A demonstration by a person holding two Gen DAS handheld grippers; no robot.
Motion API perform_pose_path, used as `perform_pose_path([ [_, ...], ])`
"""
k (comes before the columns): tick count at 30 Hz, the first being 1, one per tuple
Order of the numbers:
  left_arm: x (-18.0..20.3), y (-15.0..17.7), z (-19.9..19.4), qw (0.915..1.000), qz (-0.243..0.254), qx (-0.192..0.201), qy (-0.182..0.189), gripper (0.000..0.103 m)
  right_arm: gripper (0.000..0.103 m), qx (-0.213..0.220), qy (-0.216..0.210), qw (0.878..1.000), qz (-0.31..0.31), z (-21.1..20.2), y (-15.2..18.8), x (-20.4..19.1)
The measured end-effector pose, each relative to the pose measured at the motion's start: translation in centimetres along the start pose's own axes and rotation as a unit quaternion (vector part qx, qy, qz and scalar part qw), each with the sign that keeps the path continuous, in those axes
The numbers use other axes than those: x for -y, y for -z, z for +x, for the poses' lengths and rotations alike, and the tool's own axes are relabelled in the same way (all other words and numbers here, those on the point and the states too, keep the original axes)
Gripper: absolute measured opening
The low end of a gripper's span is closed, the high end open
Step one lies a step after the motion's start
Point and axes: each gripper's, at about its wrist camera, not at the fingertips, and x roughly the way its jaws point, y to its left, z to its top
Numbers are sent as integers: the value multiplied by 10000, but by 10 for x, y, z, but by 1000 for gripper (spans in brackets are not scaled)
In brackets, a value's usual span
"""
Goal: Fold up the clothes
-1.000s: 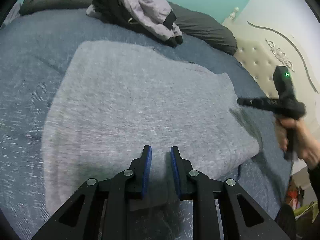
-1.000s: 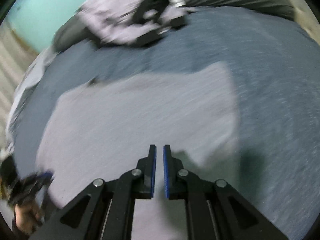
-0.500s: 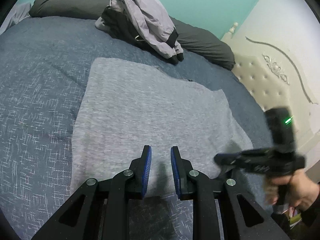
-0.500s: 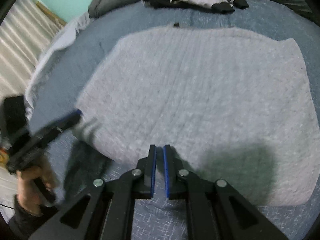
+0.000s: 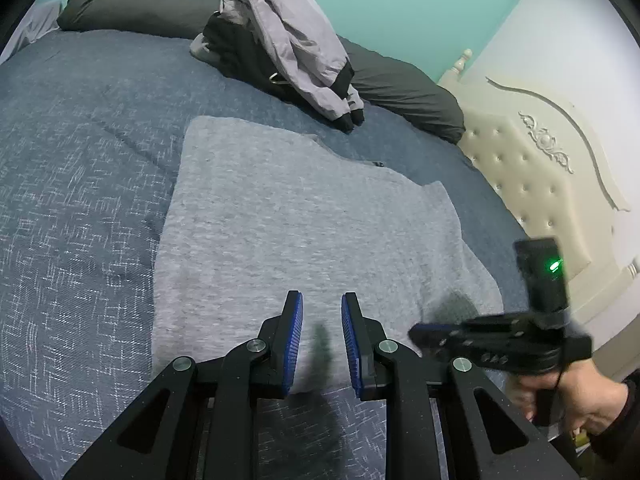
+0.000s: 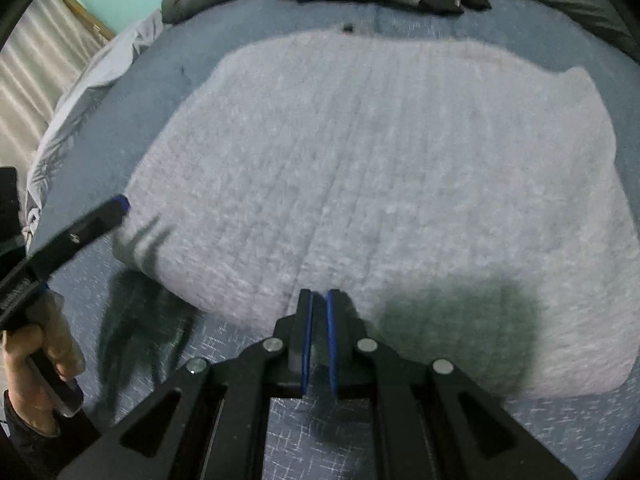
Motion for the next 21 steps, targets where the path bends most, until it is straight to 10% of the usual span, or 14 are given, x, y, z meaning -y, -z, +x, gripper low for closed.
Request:
perform_pose_path([
  [21,-13,-4,-1,9999,3,40,-154,26,5,-95,117,9999,-70,12,6,-9],
])
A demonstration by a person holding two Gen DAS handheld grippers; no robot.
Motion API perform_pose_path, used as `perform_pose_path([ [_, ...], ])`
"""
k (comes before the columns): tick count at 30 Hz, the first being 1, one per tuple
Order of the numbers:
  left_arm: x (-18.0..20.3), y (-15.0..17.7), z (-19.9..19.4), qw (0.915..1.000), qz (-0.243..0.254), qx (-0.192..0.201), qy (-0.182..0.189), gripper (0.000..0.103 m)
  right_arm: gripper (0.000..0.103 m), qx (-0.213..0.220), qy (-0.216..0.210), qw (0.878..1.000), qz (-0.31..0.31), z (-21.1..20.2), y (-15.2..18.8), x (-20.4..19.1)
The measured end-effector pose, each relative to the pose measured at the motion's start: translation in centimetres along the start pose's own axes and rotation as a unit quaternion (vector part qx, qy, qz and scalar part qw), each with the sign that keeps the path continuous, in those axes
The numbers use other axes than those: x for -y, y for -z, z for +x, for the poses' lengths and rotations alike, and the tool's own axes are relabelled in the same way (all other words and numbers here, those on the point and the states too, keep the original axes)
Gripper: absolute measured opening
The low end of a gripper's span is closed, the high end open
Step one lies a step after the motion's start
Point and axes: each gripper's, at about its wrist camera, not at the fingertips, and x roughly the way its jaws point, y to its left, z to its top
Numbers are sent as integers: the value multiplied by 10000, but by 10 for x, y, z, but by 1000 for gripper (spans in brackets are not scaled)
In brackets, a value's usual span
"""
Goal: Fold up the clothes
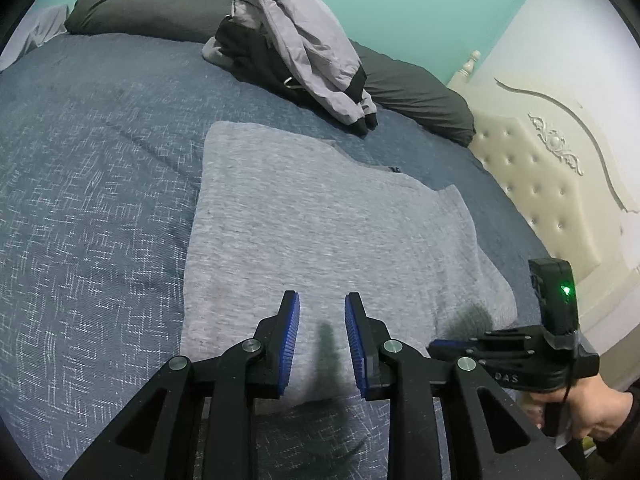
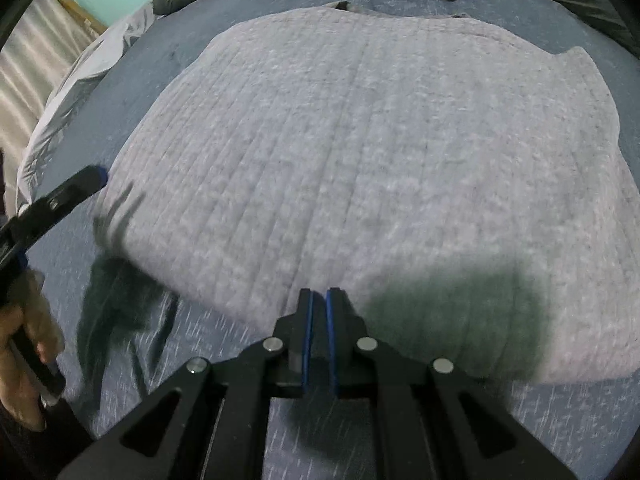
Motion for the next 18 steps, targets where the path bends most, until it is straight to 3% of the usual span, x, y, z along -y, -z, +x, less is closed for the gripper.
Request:
perform_pose_path([
  [5,1,1,-1,10000,17,26,26,26,5,88,71,9999,9,-10,-10,5],
  [12,-7,0,-1,10000,-34,67,24,26,5,229,86,9993,285,-3,-55,12],
  [18,-13,-1,-3,9999,-94,96,-29,26,5,61,84,9992,392,7,-65,10],
])
